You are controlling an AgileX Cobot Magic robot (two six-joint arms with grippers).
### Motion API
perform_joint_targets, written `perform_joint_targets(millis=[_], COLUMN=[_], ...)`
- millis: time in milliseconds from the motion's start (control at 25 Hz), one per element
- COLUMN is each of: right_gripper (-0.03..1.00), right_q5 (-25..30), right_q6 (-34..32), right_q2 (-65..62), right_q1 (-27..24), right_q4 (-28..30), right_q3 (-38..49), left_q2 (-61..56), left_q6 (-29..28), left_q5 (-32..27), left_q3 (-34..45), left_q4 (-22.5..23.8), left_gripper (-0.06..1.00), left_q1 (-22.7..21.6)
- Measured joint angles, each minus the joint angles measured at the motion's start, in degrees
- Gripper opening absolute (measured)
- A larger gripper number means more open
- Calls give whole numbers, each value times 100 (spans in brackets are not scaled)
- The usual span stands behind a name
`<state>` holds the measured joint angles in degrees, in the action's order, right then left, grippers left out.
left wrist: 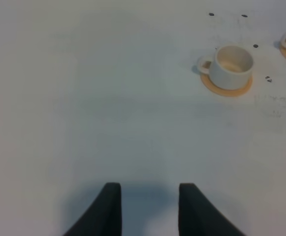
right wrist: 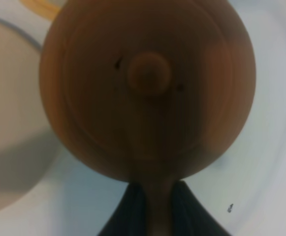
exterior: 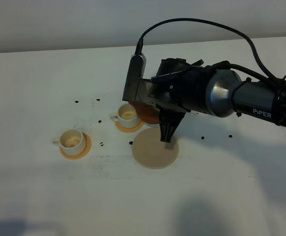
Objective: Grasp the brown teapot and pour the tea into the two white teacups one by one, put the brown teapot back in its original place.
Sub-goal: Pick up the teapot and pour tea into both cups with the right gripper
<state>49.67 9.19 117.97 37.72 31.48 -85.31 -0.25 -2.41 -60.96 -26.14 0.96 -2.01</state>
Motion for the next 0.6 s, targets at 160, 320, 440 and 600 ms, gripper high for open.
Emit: perform_joint_targets(millis=[160, 320, 440, 600], right_gripper=[9, 9, 9, 9], right_q5=[40, 65, 83, 112], right_q6=[53, 78, 78, 78], right_q2=[40, 47, 47, 47], right_q1=[13, 13, 18, 18], right_q4=[127, 175, 271, 446], right_q3=[0, 0, 0, 0], left_q2=[0, 0, 0, 0], left_q6=[0, 0, 0, 0], left_q5=[0, 0, 0, 0], left_q3=[0, 0, 0, 0], left_q4=[0, 0, 0, 0], left_gripper=[30, 30, 30, 30], left_q1=[0, 0, 0, 0])
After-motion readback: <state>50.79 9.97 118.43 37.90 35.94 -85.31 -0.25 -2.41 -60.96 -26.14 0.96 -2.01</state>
